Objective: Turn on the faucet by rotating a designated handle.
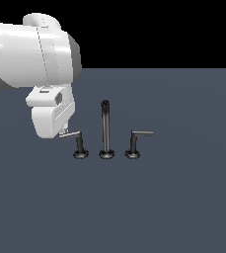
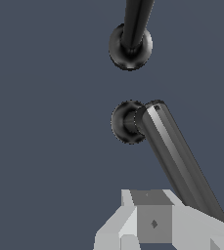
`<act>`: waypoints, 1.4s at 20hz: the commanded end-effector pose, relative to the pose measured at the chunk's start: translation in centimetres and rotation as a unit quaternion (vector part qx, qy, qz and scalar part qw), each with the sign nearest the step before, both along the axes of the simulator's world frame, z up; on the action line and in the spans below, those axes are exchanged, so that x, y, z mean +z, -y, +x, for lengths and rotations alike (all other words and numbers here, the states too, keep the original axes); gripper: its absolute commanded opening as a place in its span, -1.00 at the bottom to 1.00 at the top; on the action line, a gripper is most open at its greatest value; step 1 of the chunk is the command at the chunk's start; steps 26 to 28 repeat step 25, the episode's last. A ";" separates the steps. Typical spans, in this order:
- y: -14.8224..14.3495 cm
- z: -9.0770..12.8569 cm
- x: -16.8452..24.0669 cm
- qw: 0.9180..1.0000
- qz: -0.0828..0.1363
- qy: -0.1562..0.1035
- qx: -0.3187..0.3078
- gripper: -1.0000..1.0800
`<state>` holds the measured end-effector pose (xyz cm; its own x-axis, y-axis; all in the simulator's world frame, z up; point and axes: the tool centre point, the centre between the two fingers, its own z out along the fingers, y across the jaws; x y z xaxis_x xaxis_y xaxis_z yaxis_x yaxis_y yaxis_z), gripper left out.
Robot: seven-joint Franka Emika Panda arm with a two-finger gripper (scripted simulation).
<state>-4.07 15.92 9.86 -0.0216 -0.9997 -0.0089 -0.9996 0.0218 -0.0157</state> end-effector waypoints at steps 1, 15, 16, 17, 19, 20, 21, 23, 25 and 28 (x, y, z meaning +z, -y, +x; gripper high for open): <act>0.3 -1.4 0.0 1.000 -0.004 -0.006 0.001 -1.00; 1.8 -4.3 0.0 1.000 -0.002 -0.005 0.002 -1.00; 2.1 -4.5 0.0 1.000 -0.002 -0.005 0.002 -1.00; 2.4 -4.7 0.0 1.000 -0.003 -0.006 0.002 -1.00; 3.0 -5.1 0.0 1.000 -0.003 -0.006 0.003 -1.00; 3.3 -5.3 0.0 1.000 -0.003 -0.007 0.003 -1.00; 3.6 -5.5 0.0 1.000 -0.004 -0.007 0.003 -1.00; 4.2 -6.0 0.0 1.000 -0.004 -0.007 0.003 -1.00; 4.6 -6.2 0.0 1.000 -0.004 -0.008 0.003 -1.00; 4.6 -6.2 0.0 1.000 -0.004 -0.008 0.003 -1.00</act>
